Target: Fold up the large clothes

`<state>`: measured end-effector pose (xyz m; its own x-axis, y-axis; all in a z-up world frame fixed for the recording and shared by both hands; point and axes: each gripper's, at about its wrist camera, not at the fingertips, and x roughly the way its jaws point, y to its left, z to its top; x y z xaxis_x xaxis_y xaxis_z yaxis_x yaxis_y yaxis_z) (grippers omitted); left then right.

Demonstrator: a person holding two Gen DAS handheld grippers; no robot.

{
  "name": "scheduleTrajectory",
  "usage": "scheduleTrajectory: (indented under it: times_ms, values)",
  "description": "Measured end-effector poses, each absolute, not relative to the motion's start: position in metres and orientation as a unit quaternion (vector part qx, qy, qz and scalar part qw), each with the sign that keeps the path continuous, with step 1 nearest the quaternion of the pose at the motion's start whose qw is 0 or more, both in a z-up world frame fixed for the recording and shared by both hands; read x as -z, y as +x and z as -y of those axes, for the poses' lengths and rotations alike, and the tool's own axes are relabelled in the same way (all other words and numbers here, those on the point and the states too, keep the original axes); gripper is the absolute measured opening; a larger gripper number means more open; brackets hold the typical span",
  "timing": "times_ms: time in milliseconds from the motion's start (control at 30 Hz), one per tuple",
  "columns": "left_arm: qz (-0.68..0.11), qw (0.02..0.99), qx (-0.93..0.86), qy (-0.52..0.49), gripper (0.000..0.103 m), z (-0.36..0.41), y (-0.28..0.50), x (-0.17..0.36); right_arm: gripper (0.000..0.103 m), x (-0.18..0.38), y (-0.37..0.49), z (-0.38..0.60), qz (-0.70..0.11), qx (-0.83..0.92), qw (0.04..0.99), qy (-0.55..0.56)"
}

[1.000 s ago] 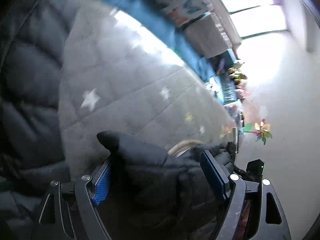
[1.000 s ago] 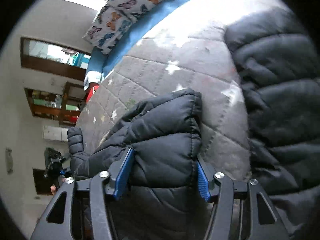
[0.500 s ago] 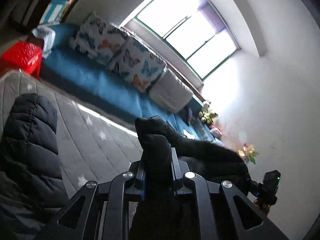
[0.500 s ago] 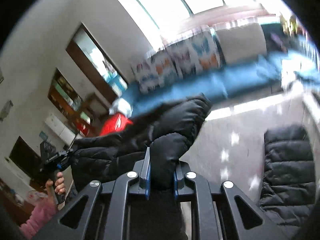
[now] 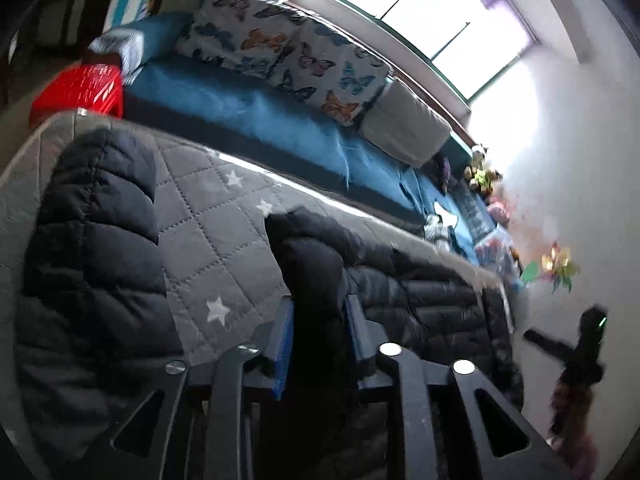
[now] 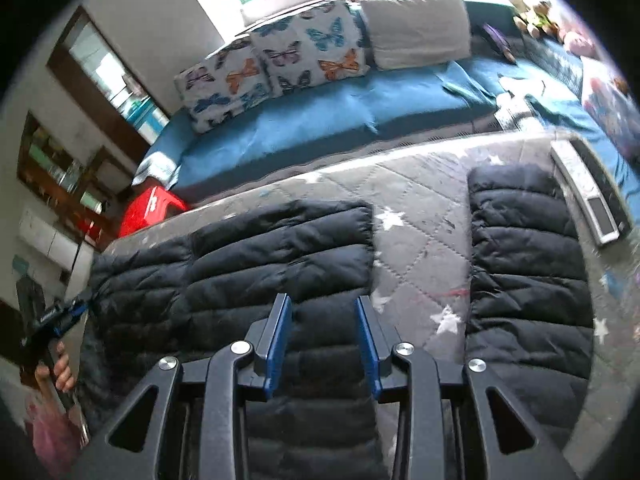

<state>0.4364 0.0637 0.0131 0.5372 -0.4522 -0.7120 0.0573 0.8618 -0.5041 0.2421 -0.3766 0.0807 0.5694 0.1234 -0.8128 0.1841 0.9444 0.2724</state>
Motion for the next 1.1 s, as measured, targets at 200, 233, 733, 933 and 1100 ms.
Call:
scheduleTrajectory:
  times_ms: [200,233,733,933,1100]
  values:
    - [-0.475,0.841,0.205,-0.162,0.054,-0.025,0.352,-0.048,0.036,-0.106,0.214,0.326,-0.467,-0.017,0.877,0.11]
    - [-0.477,0.84,0.208,-0.152,0.057,-0.019,0.338,-0.049,0.036,-0.109,0.209,0.319,-0.468,-0.019,0.878,0.099]
    - [-0.517,0.811,0.275,0.01,0.058,0.057,0.136,-0.01,0.036,-0.057,0.096,0.204,-0.567,-0.098,0.817,-0.022]
    - [-0.503,0.805,0.315,0.018,0.058,0.08,0.074,-0.001,0.036,-0.004,0.052,0.148,-0.586,-0.163,0.792,-0.063]
    - [-0.479,0.815,0.325,0.029,0.066,0.095,0.031,0.01,0.036,0.053,0.024,0.132,-0.607,-0.156,0.773,-0.101]
